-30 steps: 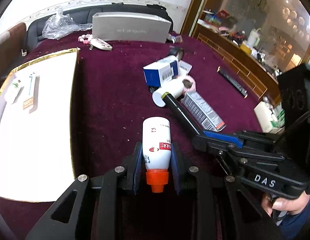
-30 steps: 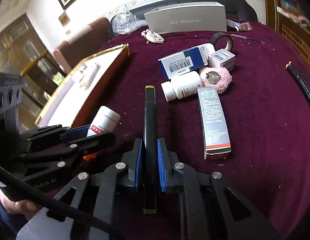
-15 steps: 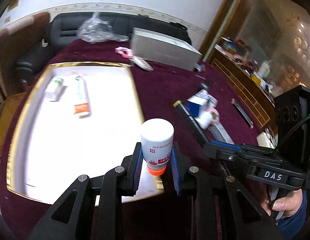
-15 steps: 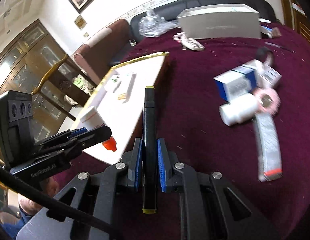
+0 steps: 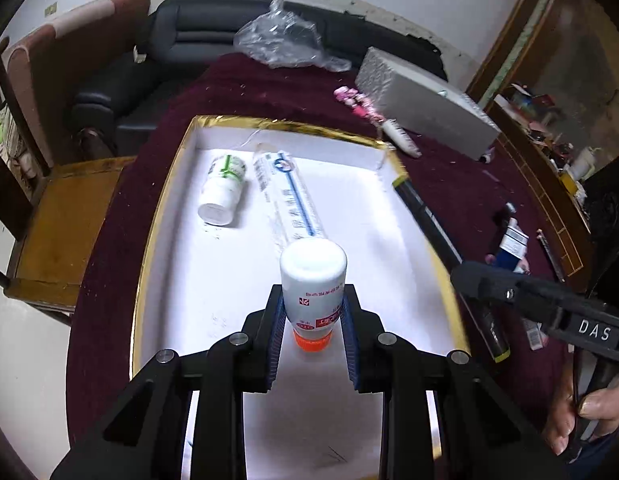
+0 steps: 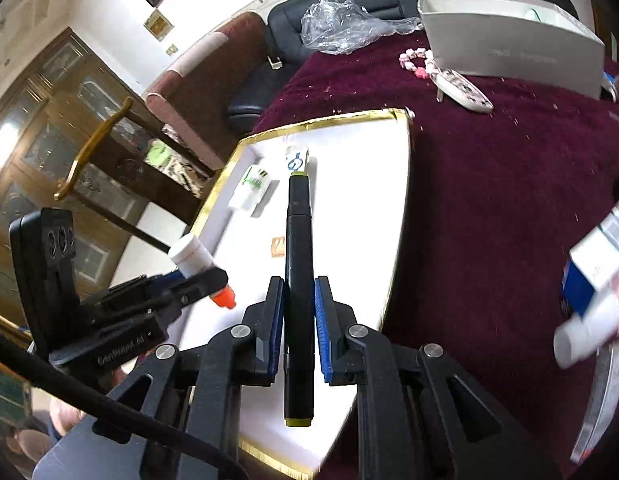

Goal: Organize objects
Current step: 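Carry the bottle and marker into the white tray and open both grippers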

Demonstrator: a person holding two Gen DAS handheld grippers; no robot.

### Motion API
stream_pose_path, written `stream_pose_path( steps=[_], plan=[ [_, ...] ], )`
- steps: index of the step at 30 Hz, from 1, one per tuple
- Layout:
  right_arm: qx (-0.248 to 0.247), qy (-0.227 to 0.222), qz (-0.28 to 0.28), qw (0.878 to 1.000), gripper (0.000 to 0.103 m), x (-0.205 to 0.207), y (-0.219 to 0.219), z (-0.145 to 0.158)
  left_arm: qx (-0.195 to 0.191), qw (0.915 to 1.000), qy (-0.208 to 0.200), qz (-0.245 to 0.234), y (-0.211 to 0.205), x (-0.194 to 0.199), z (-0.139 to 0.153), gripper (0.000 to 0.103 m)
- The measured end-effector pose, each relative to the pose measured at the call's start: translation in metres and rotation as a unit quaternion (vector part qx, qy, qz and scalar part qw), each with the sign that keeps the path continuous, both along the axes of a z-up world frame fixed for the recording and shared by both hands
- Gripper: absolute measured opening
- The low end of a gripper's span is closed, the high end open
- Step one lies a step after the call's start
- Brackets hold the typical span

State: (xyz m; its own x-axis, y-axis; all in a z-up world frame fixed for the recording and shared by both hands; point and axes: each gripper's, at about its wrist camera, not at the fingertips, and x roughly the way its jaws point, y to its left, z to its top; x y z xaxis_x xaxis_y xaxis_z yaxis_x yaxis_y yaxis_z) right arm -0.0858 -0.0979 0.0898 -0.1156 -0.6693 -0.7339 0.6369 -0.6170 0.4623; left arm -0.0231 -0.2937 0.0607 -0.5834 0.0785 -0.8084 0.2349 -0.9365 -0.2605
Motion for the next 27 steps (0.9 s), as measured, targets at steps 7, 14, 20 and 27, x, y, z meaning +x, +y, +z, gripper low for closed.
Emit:
stream_pose_path(
  steps=[7, 14, 20, 27],
  plan=[
    [0.023, -0.016, -0.005, 1.000, 0.013, -0.023, -0.032, -0.017, 0.000, 0.9997, -0.024, 0.001, -0.019, -0.024, -0.014, 0.023],
    [0.039, -0.029, -0.013, 0.999, 0.013, -0.039, -0.049, -0.033, 0.002, 0.9994, -0.035, -0.001, -0.030, -0.037, -0.023, 0.023],
    [0.056, -0.029, -0.017, 0.998, 0.013, -0.050, -0.068, -0.042, 0.002, 0.9990, -0.044, -0.001, -0.036, -0.049, -0.031, 0.023],
    [0.071, -0.027, -0.020, 0.997, 0.013, -0.059, -0.086, -0.049, 0.002, 0.9990, -0.046, 0.000, -0.043, -0.059, -0.033, 0.023]
  ],
)
